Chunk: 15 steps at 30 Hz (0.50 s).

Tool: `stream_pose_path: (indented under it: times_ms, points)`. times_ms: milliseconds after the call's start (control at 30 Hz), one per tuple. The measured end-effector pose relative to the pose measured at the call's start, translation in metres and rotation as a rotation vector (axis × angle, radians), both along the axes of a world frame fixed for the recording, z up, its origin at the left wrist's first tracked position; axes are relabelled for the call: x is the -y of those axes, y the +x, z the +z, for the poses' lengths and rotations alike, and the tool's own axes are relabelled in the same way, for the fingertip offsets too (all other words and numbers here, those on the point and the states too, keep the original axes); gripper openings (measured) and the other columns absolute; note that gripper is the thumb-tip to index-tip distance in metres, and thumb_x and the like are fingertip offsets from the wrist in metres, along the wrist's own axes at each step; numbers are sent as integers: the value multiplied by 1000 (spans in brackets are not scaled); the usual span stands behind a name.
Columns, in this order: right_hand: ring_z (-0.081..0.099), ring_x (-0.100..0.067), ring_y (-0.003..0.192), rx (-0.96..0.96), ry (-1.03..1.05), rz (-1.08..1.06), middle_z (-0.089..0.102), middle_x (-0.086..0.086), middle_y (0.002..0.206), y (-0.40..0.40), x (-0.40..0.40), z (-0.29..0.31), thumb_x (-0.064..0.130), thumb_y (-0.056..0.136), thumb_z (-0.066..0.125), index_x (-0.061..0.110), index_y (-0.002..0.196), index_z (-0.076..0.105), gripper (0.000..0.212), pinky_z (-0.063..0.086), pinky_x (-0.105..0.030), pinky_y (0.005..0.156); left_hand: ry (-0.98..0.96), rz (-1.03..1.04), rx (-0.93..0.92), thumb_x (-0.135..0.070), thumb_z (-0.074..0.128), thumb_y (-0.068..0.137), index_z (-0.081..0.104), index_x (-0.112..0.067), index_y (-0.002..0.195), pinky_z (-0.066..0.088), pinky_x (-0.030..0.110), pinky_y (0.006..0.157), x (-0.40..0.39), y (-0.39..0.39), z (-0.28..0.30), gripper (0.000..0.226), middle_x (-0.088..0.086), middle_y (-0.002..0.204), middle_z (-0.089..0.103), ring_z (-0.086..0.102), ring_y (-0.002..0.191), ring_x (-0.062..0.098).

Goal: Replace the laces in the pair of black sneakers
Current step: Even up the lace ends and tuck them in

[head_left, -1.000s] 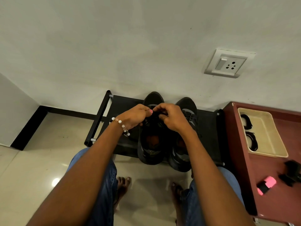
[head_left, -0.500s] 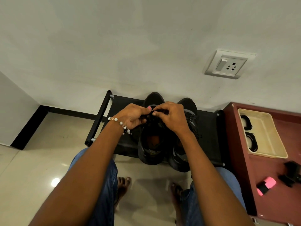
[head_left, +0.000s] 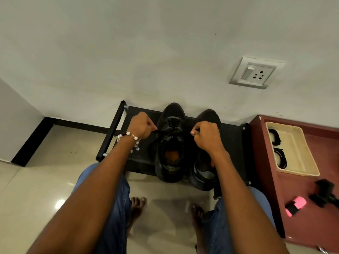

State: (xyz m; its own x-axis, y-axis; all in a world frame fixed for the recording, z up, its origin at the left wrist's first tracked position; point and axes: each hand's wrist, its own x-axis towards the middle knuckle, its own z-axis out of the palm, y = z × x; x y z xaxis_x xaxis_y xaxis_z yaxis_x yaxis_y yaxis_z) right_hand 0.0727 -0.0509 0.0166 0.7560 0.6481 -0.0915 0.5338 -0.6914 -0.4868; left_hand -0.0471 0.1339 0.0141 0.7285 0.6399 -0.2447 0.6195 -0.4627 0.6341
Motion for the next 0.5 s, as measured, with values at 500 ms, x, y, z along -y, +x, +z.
stream_pose_path:
  times_ms: [500]
  points:
    - [50,-29,115,226,-237,145,58,-11,118,-14,4,-6,18,93,62,9,115,65,24,43,-39,95,196,-272,-206,-11,59,92,67,-11,113,48,38,95,3,-4,-17,22,13,114,63,58,110,29]
